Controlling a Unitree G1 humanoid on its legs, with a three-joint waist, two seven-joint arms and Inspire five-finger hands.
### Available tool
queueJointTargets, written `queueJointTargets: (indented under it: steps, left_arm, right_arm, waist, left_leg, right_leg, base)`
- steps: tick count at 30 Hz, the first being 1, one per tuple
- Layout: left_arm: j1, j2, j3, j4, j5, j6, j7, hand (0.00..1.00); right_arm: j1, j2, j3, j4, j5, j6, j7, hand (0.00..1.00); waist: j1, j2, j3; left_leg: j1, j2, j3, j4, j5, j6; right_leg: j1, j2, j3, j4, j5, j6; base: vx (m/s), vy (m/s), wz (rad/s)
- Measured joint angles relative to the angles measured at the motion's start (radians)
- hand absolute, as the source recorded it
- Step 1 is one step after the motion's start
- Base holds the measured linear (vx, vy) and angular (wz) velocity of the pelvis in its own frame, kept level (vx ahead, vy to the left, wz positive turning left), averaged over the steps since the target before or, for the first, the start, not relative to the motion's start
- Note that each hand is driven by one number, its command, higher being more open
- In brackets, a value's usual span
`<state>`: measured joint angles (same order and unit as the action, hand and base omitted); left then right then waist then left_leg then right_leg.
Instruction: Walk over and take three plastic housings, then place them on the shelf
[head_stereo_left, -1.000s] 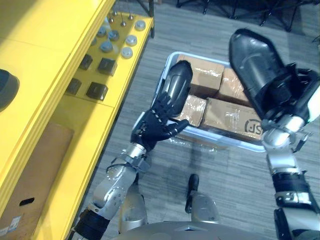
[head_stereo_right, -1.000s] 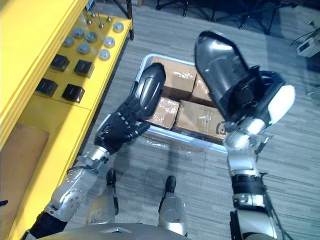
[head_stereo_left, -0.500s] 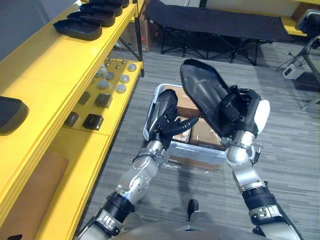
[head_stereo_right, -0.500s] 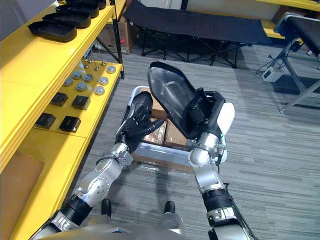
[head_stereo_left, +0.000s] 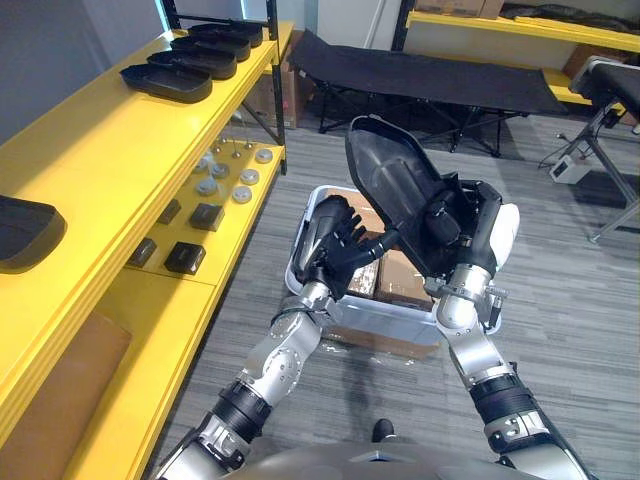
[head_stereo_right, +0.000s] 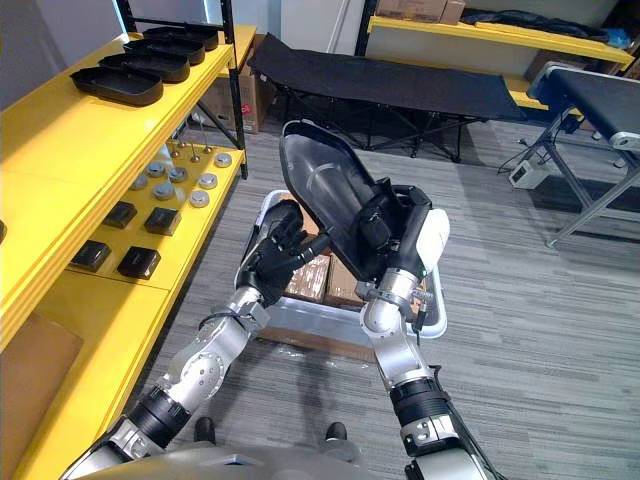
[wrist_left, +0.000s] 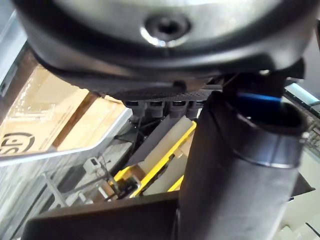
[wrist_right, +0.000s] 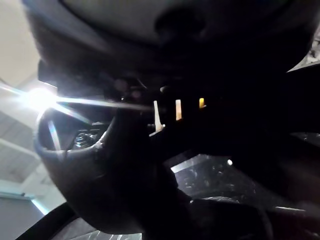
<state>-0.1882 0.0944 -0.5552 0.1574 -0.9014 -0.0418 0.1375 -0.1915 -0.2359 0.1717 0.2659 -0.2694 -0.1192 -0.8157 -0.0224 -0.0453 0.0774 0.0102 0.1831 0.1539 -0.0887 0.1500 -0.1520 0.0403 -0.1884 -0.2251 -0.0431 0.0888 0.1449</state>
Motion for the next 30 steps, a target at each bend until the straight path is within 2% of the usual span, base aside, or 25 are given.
queueJointTargets:
  steps: [7,11,16,22,30]
  left_arm:
    - [0.000,0.004,-0.071,0.000,-0.122,0.001,-0.106,1.00]
    - [0.000,0.003,-0.120,0.000,-0.190,0.002,-0.161,1.00]
    - [-0.001,0.003,-0.137,0.000,-0.197,-0.006,-0.159,1.00]
    - [-0.001,0.002,-0.139,0.000,-0.188,-0.025,-0.150,1.00]
    - [0.000,-0.003,-0.165,0.000,-0.141,-0.047,-0.077,1.00]
  right_arm:
    - [-0.003,0.000,0.008,0.050,0.002,0.006,-0.058,0.00]
    - [-0.011,0.004,0.044,0.078,0.013,0.005,-0.131,0.00]
    - [-0.023,0.054,0.059,0.077,0.034,-0.008,-0.179,0.00]
    - [-0.033,0.090,0.046,0.072,0.051,-0.026,-0.181,0.00]
    - [-0.043,0.127,0.049,0.044,0.053,-0.028,-0.165,0.00]
  waist:
    - [0.007,-0.003,-0.015]
    - [0.013,-0.004,-0.026]
    - [0.016,-0.011,-0.046]
    - [0.017,-0.016,-0.050]
    - [0.017,-0.016,-0.050]
  left_leg:
    - [0.002,0.000,-0.010,0.000,0.000,0.000]
    - [0.002,0.000,-0.009,0.000,0.000,0.000]
    - [0.004,0.001,-0.009,0.000,0.000,0.000]
    - [0.005,0.002,-0.009,0.000,-0.001,-0.001]
    - [0.006,0.004,-0.008,0.000,-0.003,-0.002]
  right_leg:
    - [0.016,0.001,-0.013,-0.011,0.003,0.001]
    - [0.015,0.002,-0.012,-0.012,0.003,0.000]
    - [0.016,0.003,-0.012,-0.012,0.003,0.000]
    - [0.016,0.003,-0.011,-0.012,0.001,-0.003]
    - [0.014,0.005,-0.008,-0.012,0.002,-0.004]
  base:
    - [-0.01,-0.006,0.04]
    - [0.00,0.000,0.00]
    - [0.00,0.000,0.00]
    - [0.00,0.000,0.00]
    - [0.00,0.000,0.00]
